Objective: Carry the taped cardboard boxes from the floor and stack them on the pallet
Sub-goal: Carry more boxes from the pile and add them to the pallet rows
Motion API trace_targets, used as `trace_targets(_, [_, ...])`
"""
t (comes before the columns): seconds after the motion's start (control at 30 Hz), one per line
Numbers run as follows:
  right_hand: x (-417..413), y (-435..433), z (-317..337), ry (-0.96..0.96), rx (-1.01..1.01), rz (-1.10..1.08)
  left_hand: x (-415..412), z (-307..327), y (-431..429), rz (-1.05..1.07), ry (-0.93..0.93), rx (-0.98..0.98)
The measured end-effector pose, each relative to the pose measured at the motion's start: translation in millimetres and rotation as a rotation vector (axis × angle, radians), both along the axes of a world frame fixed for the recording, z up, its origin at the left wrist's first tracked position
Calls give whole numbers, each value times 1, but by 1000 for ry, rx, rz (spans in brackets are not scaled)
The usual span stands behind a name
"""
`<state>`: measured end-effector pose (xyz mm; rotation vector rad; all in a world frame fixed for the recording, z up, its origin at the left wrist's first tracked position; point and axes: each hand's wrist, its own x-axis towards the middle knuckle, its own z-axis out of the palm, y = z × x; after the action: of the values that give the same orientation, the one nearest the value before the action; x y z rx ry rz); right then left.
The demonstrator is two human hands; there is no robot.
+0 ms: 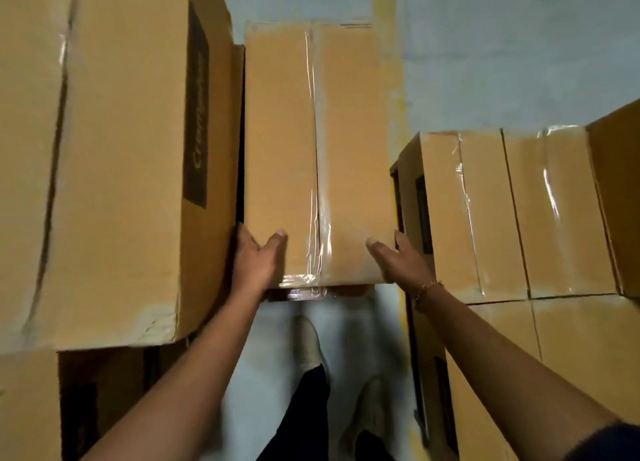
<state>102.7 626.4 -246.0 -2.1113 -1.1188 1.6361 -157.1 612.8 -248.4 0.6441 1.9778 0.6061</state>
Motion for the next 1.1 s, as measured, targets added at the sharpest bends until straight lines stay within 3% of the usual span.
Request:
trace_targets(0.27, [1,-5,-36,62,227,-122,18,-19,-6,60,241,141])
trace_targets(0.43, [49,-29,-28,5,336,-207,68,-6,-31,15,219,208])
trace_targets(0.83, [344,-206,16,-136,447,-325,357,26,-168,-171,24,366])
trace_targets(1.1, [496,-299,12,-186,394,-323,505,11,-262,-172,17,295])
